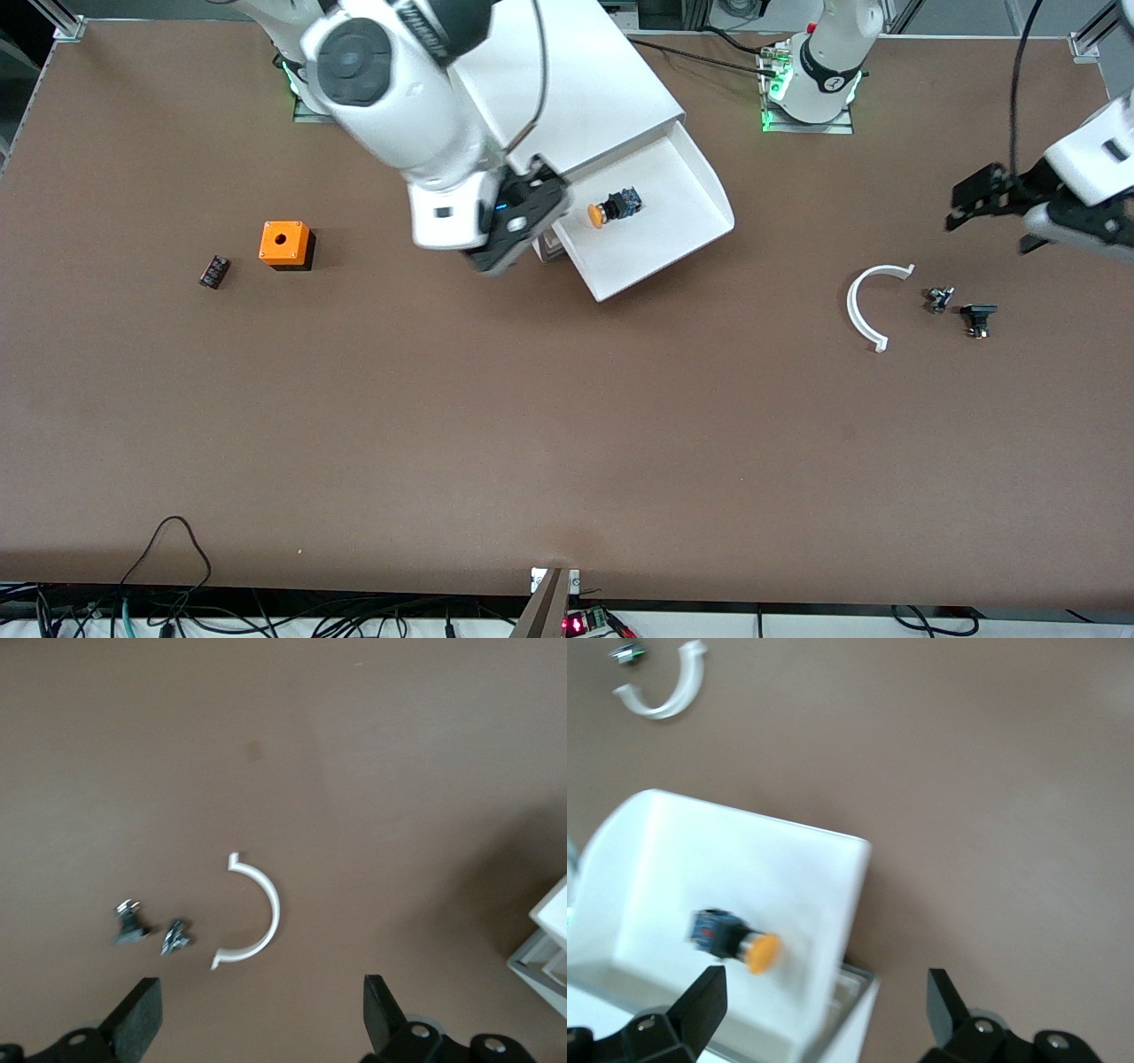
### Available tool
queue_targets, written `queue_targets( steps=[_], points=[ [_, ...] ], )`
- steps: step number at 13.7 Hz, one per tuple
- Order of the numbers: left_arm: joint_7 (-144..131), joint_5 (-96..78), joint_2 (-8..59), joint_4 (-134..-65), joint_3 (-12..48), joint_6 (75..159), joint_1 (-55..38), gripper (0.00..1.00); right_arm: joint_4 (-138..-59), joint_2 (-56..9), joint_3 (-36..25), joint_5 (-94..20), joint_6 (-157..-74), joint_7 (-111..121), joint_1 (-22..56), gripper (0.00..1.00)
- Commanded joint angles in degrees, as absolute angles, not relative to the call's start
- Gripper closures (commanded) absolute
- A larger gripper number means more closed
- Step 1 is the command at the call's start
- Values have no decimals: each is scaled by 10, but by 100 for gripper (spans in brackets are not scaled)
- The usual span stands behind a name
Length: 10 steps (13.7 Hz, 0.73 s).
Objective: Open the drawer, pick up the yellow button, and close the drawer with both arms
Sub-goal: 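Lower the right gripper into the drawer and grasp the orange button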
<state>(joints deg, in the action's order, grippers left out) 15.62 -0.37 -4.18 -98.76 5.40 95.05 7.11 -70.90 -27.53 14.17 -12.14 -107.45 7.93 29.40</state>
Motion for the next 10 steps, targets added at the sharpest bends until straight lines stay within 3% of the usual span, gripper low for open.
queue_targets(
  steps=[1, 10],
  points=[
    [115, 44, -33, -966, 54, 928, 65, 0, -659, -319, 190, -103, -1070, 178, 291, 0],
    [77, 41, -33, -969, 51, 929, 66, 0, -620, -387, 195, -59, -1069, 469, 340, 0]
  ],
)
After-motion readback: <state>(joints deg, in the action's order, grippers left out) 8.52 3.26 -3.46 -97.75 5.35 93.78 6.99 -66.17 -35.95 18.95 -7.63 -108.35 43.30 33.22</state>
